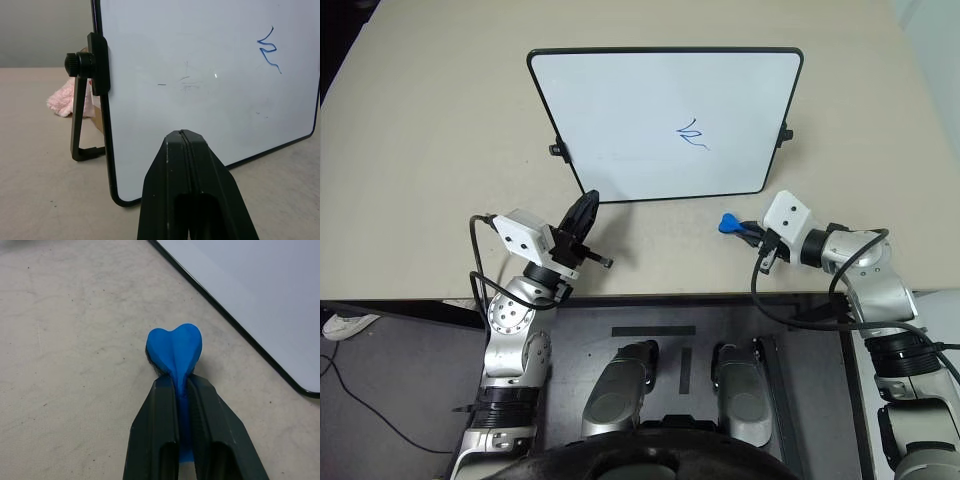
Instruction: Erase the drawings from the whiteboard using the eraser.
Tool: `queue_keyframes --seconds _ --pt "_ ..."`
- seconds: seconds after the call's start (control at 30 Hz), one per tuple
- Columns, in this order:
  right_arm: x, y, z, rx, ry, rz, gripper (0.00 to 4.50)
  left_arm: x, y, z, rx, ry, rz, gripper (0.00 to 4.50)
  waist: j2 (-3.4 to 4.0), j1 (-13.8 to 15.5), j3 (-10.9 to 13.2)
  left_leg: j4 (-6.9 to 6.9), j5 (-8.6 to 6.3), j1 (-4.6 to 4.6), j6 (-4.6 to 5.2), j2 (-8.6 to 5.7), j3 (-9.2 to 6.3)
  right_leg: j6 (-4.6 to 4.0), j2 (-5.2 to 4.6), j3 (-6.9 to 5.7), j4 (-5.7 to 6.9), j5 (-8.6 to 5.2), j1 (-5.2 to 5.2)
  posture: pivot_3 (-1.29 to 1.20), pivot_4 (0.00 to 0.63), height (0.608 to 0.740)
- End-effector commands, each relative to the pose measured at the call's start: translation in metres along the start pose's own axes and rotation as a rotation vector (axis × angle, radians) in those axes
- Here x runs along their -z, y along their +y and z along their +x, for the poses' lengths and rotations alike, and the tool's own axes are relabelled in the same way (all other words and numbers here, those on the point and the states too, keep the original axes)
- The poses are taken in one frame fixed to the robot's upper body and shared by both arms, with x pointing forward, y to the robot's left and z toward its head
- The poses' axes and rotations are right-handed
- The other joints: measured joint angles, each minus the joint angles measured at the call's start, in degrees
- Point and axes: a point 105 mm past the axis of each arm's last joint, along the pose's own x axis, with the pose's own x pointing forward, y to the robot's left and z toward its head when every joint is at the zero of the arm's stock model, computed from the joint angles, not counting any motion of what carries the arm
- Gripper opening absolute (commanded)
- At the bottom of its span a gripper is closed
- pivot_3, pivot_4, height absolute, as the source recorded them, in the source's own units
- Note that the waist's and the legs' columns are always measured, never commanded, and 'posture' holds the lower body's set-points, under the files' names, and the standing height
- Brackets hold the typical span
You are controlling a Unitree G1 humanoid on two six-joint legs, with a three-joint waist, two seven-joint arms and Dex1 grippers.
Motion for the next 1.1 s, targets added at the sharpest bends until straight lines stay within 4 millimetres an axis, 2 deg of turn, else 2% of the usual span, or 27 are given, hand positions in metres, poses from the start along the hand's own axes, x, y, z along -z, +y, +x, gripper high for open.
queue_keyframes --seconds 0.03,0.1,0.17,0.27,0.4,0.6,0.77,0.83,1.0,1.1 --pt "-0.059 -0.012 -0.003 0.061 -0.183 -0.189 0.01 -0.009 0.0 0.003 0.009 -0.04 0.017 0.0 0.0 -0.05 0.0 0.0 0.0 0.0 0.0 0.0 0.0 0.0 0.0 0.0 0.0 0.0 0.0 0.0 0.15 0.74" --pt "-0.087 -0.02 0.0 0.107 -0.252 -0.314 0.01 -0.009 0.0 0.004 0.013 -0.039 0.017 0.0 0.01 -0.42 0.0 0.0 0.0 0.01 0.0 0.04 0.04 -0.05 0.01 0.0 0.02 0.03 -0.04 0.0 0.15 0.74" --pt "-0.103 -0.029 0.007 0.153 -0.267 -0.464 0.01 -0.008 -0.001 0.006 0.02 -0.04 0.016 0.0 0.01 -0.53 0.0 0.0 0.03 0.03 0.01 0.1 0.07 -0.14 0.01 -0.02 0.03 0.09 -0.07 0.0 0.15 0.74" --pt "-0.116 -0.041 0.021 0.204 -0.27 -0.657 0.01 -0.009 -0.001 0.011 0.027 -0.046 0.015 0.0 0.0 -0.38 0.0 0.03 0.06 0.06 0.04 0.21 0.05 -0.26 0.01 -0.05 0.03 0.18 -0.08 0.0 0.15 0.74" --pt "-0.122 -0.054 0.038 0.261 -0.281 -0.825 0.01 -0.01 -0.001 0.014 0.027 -0.055 0.017 0.0 0.01 -0.01 0.01 0.04 0.06 0.04 0.04 0.28 0.02 -0.36 -0.03 -0.08 0.14 0.26 -0.2 0.0 0.15 0.74" --pt "-0.109 -0.07 0.055 0.321 -0.246 -0.945 0.01 -0.011 0.001 0.01 0.006 -0.061 0.024 0.0 0.02 -0.45 0.01 0.16 0.0 0.05 -0.06 0.42 0.11 -0.6 -0.1 -0.08 0.3 0.54 -0.43 0.0 0.15 0.74" --pt "-0.09 -0.065 0.068 0.272 -0.225 -0.926 0.01 -0.011 0.002 0.009 -0.003 -0.063 0.028 0.0 0.03 -0.57 0.02 0.11 -0.39 0.22 -0.7 0.61 0.13 -1.0 -0.06 -0.08 0.31 0.97 -0.37 0.0 0.15 0.74" --pt "-0.086 -0.065 0.072 0.264 -0.222 -0.917 0.01 -0.012 0.002 0.008 -0.006 -0.064 0.029 0.0 0.05 -0.57 0.03 -0.08 -0.41 0.4 -0.74 0.63 0.13 -0.55 -0.06 -0.07 0.2 0.7 -0.22 0.0 0.15 0.74" --pt "-0.084 -0.069 0.075 0.275 -0.215 -0.912 0.01 -0.012 0.003 0.009 -0.005 -0.063 0.032 0.0 0.16 -0.65 0.1 -0.34 -0.42 0.43 -0.75 0.68 0.15 -0.52 -0.05 -0.07 -0.04 0.67 -0.21 0.0 0.15 0.74" --pt "-0.09 -0.075 0.073 0.315 -0.226 -0.923 0.01 -0.012 0.002 0.01 0.0 -0.064 0.031 0.0 0.18 -0.68 0.11 -0.35 -0.42 0.39 -0.76 0.69 0.16 -0.52 -0.06 -0.07 -0.14 0.68 -0.22 0.0 0.15 0.74"
